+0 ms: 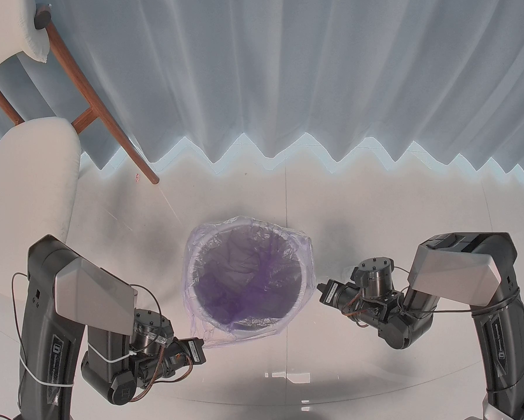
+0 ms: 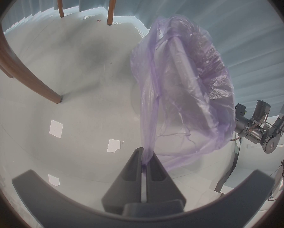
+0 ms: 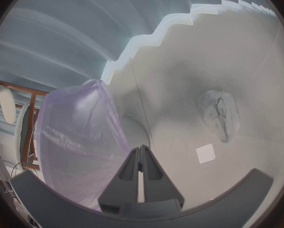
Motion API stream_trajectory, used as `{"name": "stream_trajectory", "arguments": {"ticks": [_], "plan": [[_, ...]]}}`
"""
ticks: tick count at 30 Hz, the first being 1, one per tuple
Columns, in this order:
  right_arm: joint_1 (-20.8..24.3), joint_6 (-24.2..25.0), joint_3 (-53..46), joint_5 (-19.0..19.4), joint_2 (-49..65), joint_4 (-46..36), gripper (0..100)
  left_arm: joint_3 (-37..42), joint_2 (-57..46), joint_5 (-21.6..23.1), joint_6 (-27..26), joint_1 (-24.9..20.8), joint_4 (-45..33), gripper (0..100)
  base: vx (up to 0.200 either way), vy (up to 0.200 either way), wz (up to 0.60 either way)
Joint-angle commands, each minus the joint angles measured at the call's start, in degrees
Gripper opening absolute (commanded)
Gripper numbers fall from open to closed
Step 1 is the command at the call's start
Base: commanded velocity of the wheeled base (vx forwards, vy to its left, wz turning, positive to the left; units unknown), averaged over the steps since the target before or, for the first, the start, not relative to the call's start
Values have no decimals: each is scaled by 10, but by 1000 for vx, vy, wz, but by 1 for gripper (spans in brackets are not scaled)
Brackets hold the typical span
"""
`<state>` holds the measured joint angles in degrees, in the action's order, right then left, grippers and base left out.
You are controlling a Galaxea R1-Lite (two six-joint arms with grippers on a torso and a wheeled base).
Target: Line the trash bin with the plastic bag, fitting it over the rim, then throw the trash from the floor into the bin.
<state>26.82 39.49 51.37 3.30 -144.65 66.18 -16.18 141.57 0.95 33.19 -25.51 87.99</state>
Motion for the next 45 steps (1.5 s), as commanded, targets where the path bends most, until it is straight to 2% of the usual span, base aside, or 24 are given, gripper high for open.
{"name": "stream_trajectory", "arguments": {"ticks": [1, 5, 6, 7, 8, 11, 14, 18, 20, 22, 26, 28, 32, 33, 37, 45], "plan": [[-2, 1, 44, -7, 1, -27, 0, -28, 17, -1, -1, 6, -14, 0, 0, 0, 0], [-2, 0, 44, -13, 1, -33, 0, -26, 17, -2, -8, 5, -16, 0, 0, 0, 0], [-2, 0, 44, -13, 1, -33, 0, -26, 17, -3, -9, 5, -16, 100, 0, 0, 0], [-3, -1, 39, -13, 2, -33, 0, -24, 19, -9, -16, 3, -16, 100, 0, 0, 0], [-2, -1, 38, -14, 2, -32, 100, -24, 19, -15, -17, 2, -15, 100, 0, 0, 0], [-5, 4, 33, -35, 13, -27, 100, -15, 20, -19, -16, 1, -2, 100, 0, 0, 0], [-6, 5, 9, -39, 31, -25, 100, 10, 12, -17, -16, -4, 8, 100, 0, 0, 0], [-25, 2, -57, -39, 90, -25, 100, 111, -69, -12, -16, -16, 8, 100, 0, 0, 0], [-34, 3, -77, -39, 104, -23, 100, 136, -102, -12, -16, -15, 8, 100, 0, 0, 0], [-47, 6, -102, -39, 128, -23, 100, 162, -162, -12, -11, -5, 7, 100, 0, 0, 0], [-70, 16, -126, -39, 157, -12, 100, 162, -259, -17, 35, 20, 6, 100, 0, 0, 0], [-81, 20, -136, -40, 164, 4, 100, 162, -286, -17, 35, 37, 5, 100, 0, 0, 0], [-85, 21, -157, -41, 172, 16, 100, 162, -279, -17, 35, 72, 5, 100, 0, 0, 0], [-85, 21, -161, -42, 176, 16, 100, 161, -246, -17, 33, 89, 6, 100, 0, 0, 0], [-85, 21, -160, -44, 177, 17, 100, 147, -179, -17, 8, 109, 7, 100, 0, 0, 0], [-91, 19, -155, -44, 176, 25, 100, 92, -103, -16, -32, 120, 7, 100, 0, 0, 0]]}}
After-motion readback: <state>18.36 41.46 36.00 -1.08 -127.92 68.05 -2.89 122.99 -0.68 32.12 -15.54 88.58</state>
